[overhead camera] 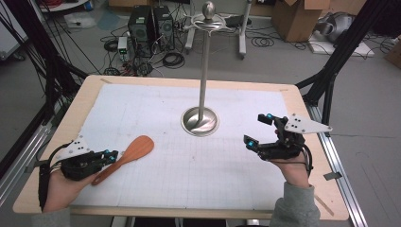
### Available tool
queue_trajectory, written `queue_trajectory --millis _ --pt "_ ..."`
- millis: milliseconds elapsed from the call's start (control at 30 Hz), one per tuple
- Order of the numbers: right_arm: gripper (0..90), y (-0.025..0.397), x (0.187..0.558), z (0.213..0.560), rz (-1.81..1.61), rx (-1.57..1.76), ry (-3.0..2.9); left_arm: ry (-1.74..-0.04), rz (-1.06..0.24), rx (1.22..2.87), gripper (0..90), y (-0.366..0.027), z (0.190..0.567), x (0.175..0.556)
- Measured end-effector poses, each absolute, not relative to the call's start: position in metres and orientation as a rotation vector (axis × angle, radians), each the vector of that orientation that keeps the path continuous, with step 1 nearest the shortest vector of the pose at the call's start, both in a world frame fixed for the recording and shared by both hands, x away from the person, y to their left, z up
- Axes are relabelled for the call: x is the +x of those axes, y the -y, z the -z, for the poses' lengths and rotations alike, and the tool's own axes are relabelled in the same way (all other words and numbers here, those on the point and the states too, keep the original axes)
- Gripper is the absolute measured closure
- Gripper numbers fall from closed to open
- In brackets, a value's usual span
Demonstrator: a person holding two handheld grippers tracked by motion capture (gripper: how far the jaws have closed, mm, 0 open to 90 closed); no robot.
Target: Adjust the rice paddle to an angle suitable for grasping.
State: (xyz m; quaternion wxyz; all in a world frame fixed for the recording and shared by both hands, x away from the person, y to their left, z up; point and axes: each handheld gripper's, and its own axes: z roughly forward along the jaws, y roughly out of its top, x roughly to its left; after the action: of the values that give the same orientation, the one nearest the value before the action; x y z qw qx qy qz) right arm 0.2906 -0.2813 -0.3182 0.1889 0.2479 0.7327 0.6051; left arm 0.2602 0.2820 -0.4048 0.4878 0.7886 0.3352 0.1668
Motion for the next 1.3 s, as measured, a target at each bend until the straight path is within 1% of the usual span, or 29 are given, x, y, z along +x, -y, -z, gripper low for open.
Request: queue_trajectory --millis 100,167,433,767,1133,1300 --pt "8.7 0.280 0.292 0.319 -1.699 0.698 -2.066 -0.810 -0.388 1.934 88.5 -0.283 0.409 0.259" --pt "8.7 0.280 0.292 0.319 -1.699 0.696 -2.069 -0.807 -0.368 1.985 88.5 -0.283 0.413 0.257" --pt "8.7 0.280 0.292 0.318 -1.701 0.699 -2.069 -0.801 -0.332 2.013 88.6 -0.286 0.421 0.253" --pt "8.7 0.277 0.293 0.319 -1.693 0.692 -2.086 -0.827 -0.253 2.060 88.8 -0.286 0.437 0.256" --pt "8.7 0.277 0.293 0.319 -1.687 0.687 -2.090 -0.856 -0.256 2.106 89.1 -0.289 0.443 0.259" --pt "8.7 0.277 0.294 0.320 -1.679 0.687 -2.093 -0.887 -0.272 2.091 89.0 -0.294 0.444 0.261"
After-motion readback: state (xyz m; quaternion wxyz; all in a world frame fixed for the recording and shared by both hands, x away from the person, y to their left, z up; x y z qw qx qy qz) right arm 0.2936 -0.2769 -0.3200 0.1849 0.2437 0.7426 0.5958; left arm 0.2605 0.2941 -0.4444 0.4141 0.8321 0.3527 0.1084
